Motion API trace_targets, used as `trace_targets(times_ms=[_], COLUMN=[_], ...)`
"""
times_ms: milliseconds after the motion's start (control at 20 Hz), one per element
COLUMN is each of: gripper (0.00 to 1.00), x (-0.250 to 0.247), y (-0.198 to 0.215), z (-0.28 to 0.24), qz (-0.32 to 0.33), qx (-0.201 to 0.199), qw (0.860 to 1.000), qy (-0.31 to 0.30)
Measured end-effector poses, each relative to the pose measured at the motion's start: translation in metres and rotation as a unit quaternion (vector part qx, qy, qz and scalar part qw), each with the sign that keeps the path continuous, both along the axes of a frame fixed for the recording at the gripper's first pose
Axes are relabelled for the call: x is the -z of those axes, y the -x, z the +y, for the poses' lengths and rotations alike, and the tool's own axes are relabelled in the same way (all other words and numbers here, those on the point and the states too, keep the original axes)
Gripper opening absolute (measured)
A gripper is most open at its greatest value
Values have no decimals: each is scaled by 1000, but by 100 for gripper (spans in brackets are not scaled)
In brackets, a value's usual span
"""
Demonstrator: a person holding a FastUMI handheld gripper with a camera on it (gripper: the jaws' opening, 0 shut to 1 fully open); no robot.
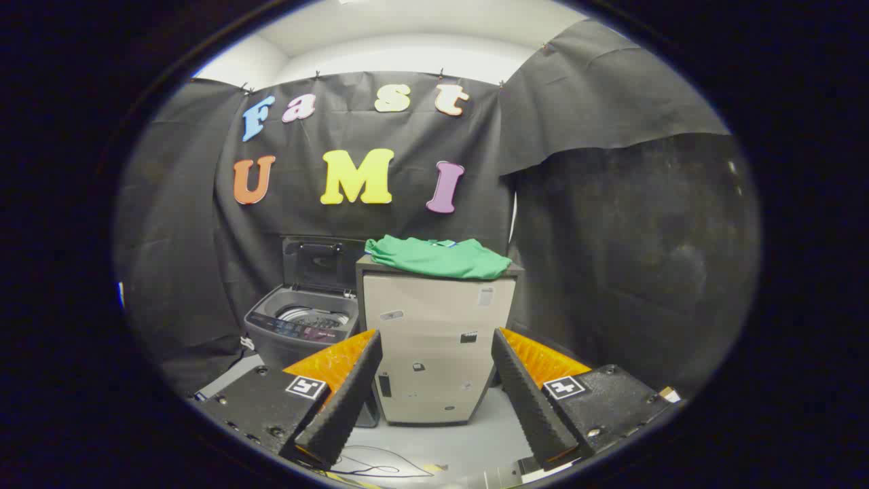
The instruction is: Put the clothes into the washing machine and then close the washing machine lid.
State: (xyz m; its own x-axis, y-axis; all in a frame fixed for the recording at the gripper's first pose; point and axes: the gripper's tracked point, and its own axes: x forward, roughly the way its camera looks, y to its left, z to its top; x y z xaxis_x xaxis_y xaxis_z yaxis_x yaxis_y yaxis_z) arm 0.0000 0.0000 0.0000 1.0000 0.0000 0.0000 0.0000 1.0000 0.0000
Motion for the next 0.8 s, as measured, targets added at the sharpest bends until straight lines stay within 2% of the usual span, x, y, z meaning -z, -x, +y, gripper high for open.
trace_targets(times_ms=[800], gripper=[100], x=[5], y=[4], z=[0], qz=[3], qx=[1], qw=[1000], qy=[-4])
